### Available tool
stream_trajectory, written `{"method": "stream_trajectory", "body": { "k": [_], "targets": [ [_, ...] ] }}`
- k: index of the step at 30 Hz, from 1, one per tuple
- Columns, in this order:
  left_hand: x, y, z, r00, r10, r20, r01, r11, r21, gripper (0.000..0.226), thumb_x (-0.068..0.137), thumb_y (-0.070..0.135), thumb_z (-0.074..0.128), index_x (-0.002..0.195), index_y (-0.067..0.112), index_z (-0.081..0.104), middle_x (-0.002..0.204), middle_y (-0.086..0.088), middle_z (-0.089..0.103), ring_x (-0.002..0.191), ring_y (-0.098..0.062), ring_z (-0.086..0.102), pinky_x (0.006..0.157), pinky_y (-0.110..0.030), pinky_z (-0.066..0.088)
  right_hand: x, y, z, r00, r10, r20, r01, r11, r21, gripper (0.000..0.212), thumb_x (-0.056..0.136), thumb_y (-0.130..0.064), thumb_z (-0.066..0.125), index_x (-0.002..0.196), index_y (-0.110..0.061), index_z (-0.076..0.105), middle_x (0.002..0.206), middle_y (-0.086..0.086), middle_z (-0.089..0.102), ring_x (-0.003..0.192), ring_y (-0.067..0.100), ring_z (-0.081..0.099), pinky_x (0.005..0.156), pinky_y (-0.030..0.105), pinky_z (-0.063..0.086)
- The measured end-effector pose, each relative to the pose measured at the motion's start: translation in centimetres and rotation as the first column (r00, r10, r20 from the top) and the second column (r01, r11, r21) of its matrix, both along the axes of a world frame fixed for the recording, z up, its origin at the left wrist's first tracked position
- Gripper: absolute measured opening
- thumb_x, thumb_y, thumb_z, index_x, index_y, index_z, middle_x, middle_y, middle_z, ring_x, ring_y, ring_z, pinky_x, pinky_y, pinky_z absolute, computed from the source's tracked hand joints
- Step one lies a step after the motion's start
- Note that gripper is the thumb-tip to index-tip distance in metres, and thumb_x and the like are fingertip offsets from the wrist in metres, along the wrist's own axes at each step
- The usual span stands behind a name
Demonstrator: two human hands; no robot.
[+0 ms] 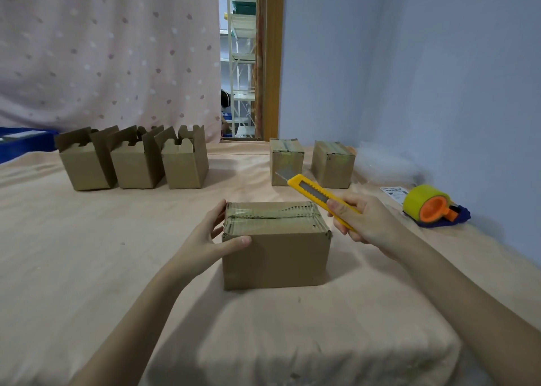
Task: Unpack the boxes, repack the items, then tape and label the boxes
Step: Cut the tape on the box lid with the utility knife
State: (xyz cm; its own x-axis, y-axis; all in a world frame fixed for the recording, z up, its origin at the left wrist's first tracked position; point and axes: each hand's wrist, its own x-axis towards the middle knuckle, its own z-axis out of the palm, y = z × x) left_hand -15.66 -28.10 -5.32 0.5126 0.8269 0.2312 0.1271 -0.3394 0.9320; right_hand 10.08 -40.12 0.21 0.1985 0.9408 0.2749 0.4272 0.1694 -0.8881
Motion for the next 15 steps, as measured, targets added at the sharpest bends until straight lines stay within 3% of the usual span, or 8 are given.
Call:
{"method": "stream_trajectory", "body": {
  "k": [6, 10, 12, 15],
  "targets": [
    [-0.1, 0.4, -0.6, 0.999, -0.022, 0.041, 0.023, 0.999, -0.028, 0.107, 0.064, 0.037, 0.081, 0.150, 0.024, 0.018, 0.131, 0.023, 0.041, 0.108, 0.021, 0.043, 0.085, -0.004, 0.039, -0.2, 0.7, 1.7, 0.974, 0.064, 0.218, -0.064, 0.998, -0.011, 0.024, 0.098, -0.028, 0.047, 0.079, -0.023, 0.060, 0.055, -0.003, 0.056, 0.038, 0.008, 0.040, 0.039, 0.018, 0.032],
    [-0.1, 0.7, -0.9, 0.999, -0.036, 0.036, 0.036, 0.999, 0.004, 0.098, 0.054, 0.050, 0.080, 0.138, 0.033, 0.033, 0.128, 0.028, 0.048, 0.117, 0.017, 0.046, 0.091, -0.005, 0.040, 0.0, 1.5, 3.9, 0.914, 0.218, 0.341, -0.180, 0.973, -0.142, 0.018, 0.099, -0.021, 0.046, 0.092, -0.014, 0.062, 0.078, 0.000, 0.070, 0.065, 0.009, 0.063, 0.050, 0.023, 0.050],
    [-0.1, 0.8, -1.1, 0.999, -0.026, 0.043, 0.026, 1.000, 0.007, 0.096, 0.051, 0.053, 0.078, 0.135, 0.036, 0.035, 0.128, 0.027, 0.049, 0.116, 0.016, 0.046, 0.092, -0.006, 0.041, -0.1, 2.2, 4.9, 0.881, 0.257, 0.397, -0.210, 0.965, -0.159, 0.014, 0.098, -0.016, 0.049, 0.096, -0.012, 0.062, 0.084, 0.004, 0.070, 0.063, 0.010, 0.059, 0.051, 0.018, 0.046],
    [0.0, 1.0, -1.5, 0.998, -0.012, 0.062, 0.011, 1.000, 0.015, 0.102, 0.048, 0.058, 0.082, 0.137, 0.033, 0.038, 0.133, 0.017, 0.052, 0.118, 0.007, 0.050, 0.099, -0.017, 0.043, -0.6, 3.3, 5.9, 0.817, 0.254, 0.517, -0.218, 0.967, -0.130, 0.012, 0.094, -0.020, 0.057, 0.088, -0.017, 0.066, 0.072, 0.002, 0.065, 0.053, 0.003, 0.048, 0.049, 0.010, 0.036]
  ]
}}
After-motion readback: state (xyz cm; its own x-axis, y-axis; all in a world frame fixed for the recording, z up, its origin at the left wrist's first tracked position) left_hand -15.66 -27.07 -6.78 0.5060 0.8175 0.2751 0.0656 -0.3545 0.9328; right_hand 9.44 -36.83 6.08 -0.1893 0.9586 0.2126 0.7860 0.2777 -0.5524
